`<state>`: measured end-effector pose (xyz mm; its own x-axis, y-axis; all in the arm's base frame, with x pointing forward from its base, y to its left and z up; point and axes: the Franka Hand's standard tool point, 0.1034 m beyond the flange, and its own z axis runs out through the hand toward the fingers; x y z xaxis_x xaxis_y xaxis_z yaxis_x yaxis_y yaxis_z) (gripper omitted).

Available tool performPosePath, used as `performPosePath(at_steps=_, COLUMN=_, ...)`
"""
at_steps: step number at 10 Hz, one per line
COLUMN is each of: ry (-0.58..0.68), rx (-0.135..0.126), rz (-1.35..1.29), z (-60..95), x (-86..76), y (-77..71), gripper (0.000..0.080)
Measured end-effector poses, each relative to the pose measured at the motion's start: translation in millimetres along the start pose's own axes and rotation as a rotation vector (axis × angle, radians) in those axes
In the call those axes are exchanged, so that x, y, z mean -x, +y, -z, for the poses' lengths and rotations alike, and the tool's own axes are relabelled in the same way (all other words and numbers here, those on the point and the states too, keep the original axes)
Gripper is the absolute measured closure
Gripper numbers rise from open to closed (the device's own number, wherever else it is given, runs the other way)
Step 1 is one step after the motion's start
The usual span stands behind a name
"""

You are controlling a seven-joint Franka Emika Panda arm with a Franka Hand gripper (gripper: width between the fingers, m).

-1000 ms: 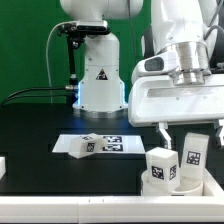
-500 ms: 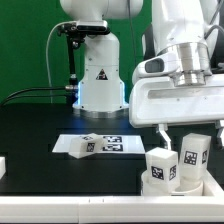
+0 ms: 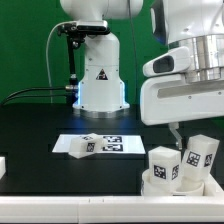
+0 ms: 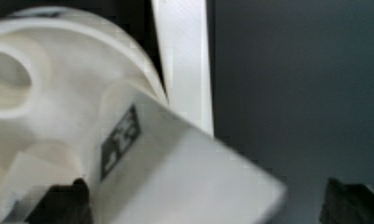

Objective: Assemble stool

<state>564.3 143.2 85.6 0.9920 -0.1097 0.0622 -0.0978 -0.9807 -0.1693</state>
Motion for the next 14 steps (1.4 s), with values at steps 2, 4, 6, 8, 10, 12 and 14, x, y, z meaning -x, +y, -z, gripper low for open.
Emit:
performPosePath(at_steps=2, ry=-0.003, rx=0.001, rz=-0.027, z=-0.3, x=-1.0, y=1.5, gripper=0.0151)
performPosePath(at_steps=4, ry=-0.052, rx=0.007, rz=-0.202, z=0.6, x=6.6, y=3.9, gripper=0.0151)
performPosePath(at_steps=6, ry=-0.081, rx=-0.002, rz=-0.333, z=-1.6, x=10.6, y=5.2, gripper=0.0151)
performPosePath(at_steps=8, ry=-0.076, rx=0.008, rz=-0.287, z=-1.8, x=10.4, y=5.2, gripper=0.0151)
performPosePath(at_steps=10, ry=-0.050, rx=0.044, rz=-0.061, z=0.4, x=6.5, y=2.2, gripper=0.0151)
performPosePath(at_steps=12, ry=-0.055, rx=0.063, rz=0.222, z=8.0, x=-4.0, y=5.6, gripper=0.0151)
performPosePath(at_steps=14, ry=-0.058, rx=0.068, rz=0.383, z=8.7, x=-5.8, y=6.5, gripper=0.0151)
